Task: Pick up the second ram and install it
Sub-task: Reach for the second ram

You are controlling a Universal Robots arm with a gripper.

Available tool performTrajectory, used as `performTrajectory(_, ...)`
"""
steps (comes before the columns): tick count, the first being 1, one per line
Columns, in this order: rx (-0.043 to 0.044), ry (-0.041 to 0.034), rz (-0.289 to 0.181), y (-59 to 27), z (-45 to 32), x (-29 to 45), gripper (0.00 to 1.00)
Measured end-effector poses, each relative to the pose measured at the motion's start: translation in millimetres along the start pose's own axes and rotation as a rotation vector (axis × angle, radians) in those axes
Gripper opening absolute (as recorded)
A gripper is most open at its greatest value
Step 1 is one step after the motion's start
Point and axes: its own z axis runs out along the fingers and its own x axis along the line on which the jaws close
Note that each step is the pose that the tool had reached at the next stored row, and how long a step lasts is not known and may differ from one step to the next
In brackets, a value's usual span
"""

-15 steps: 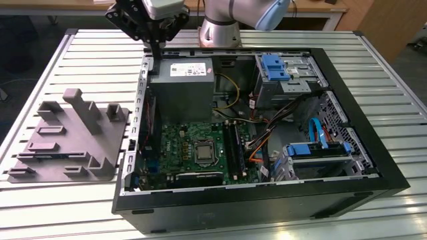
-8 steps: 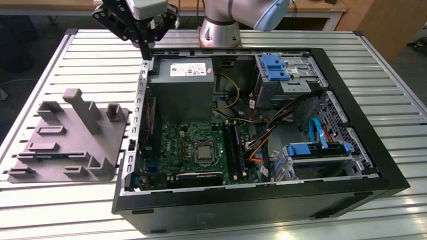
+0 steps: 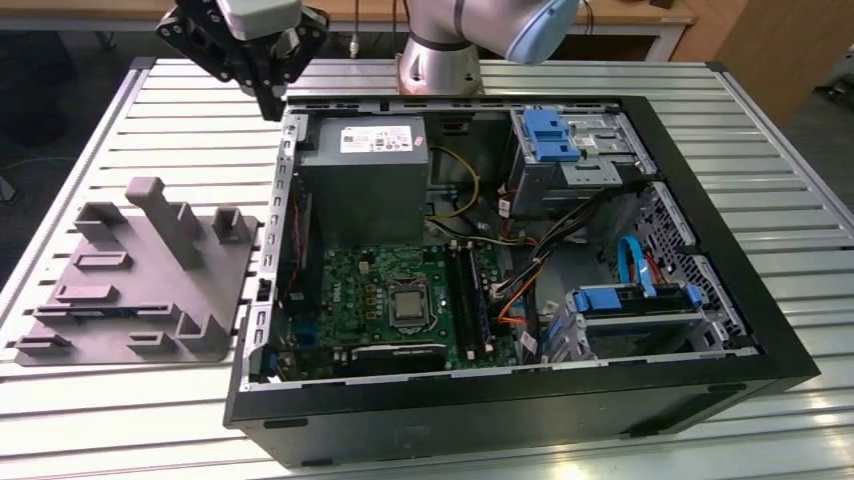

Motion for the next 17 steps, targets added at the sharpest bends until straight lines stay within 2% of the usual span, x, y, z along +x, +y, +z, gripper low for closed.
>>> performTrajectory(7,0.0001,0.0000,0.000,-1.6,0.8,16.2,0.10)
performTrajectory(17,0.0000,0.0001,-0.001,-5.3,3.7,33.8,0.10)
